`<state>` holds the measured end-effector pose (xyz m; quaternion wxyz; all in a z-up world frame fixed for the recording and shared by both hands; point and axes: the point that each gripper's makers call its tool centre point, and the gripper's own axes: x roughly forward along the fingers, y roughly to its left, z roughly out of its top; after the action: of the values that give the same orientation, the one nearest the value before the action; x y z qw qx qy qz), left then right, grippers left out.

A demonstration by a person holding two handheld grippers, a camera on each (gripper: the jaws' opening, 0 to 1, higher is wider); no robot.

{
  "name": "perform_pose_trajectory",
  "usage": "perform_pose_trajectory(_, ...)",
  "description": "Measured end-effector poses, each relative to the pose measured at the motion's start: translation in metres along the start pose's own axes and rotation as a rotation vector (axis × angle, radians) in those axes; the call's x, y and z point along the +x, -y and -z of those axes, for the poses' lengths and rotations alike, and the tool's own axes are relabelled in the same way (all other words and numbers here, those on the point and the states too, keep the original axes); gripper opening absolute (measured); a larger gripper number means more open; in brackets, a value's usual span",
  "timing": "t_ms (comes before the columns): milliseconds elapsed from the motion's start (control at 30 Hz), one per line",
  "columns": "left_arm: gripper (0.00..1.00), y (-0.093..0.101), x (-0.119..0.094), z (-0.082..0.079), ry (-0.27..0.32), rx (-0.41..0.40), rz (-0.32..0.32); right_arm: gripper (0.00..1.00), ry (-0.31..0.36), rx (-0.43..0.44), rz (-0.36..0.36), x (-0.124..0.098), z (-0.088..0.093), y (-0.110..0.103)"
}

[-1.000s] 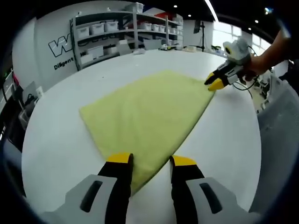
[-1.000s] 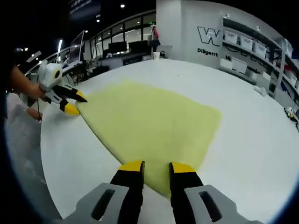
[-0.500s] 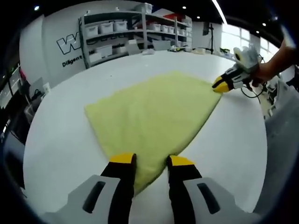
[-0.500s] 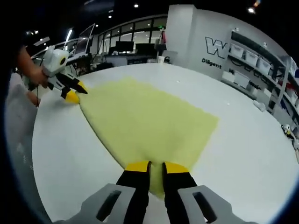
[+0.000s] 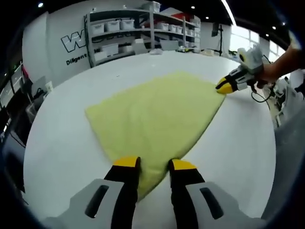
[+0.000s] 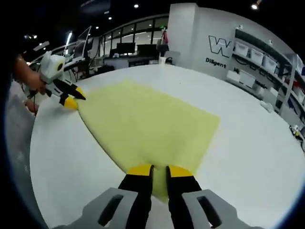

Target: Fold the garment on the visible template until the final outline fits inside the template.

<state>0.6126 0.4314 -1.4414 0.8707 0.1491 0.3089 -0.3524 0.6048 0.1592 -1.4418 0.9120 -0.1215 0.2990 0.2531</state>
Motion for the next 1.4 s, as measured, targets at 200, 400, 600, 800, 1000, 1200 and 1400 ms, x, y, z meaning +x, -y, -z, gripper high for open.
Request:
perform_pose_trajectory(200, 0.29, 0.001, 0.000, -0.001, -0.018, 0.020, 0.036, 0.22, -0.012, 0.017, -0.009, -0.004, 0.003, -0.011)
perform_pose_trajectory(400, 0.48, 0.012, -0.010, -0.005, -0.001, 0.014, 0.089, 0.37, -0.009, 0.018, -0.027, -0.014, -0.005, -0.014)
perform_pose_trajectory(600, 0.47, 0.012, -0.023, -0.011, 0.031, 0.034, 0.074, 0.41, 0.023, 0.030, -0.010, -0.027, -0.015, -0.008)
perform_pose_trajectory(800, 0.46, 0.016, -0.034, -0.015, 0.046, 0.061, 0.074, 0.48, 0.045, 0.008, -0.022, -0.038, -0.025, -0.015)
perform_pose_trajectory(1000, 0.49, 0.016, -0.047, -0.015, 0.064, 0.051, 0.052, 0.60, 0.065, 0.010, -0.030, -0.050, -0.032, -0.019)
perform_pose_trajectory(1200, 0.59, 0.015, -0.058, -0.013, 0.073, -0.032, -0.001, 0.71, 0.076, 0.019, -0.026, -0.059, -0.032, -0.023)
perform_pose_trajectory(1400, 0.71, 0.015, -0.073, -0.012, 0.100, -0.055, -0.059, 0.79, 0.086, 0.036, -0.009, -0.070, -0.032, -0.028)
